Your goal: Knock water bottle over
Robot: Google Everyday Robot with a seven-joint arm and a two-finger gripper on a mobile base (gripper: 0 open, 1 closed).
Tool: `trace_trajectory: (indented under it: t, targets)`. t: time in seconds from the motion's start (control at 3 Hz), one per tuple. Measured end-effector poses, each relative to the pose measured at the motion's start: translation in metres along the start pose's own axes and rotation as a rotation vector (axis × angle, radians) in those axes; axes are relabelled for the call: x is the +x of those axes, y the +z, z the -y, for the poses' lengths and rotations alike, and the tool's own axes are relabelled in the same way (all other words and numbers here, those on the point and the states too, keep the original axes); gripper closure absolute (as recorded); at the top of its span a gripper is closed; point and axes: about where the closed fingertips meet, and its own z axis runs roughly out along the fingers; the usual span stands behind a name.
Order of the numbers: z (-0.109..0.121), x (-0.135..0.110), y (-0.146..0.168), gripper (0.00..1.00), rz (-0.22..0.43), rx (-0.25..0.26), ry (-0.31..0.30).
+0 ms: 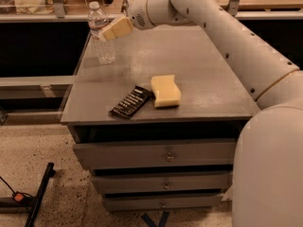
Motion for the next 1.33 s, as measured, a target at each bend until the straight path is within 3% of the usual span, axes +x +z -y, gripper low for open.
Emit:
trace_trajectory:
  t: [0.67,1.0,1.33]
  targets:
    - [-0.015,-0.003,0.040,0.00,0.063,-0.075,0.044]
    - [-0.024,-0.007,0.057,0.17,0.091,-0.108,0.067]
    - [-0.030,-0.005,0.068,0.41,0.117,-0.118,0.119]
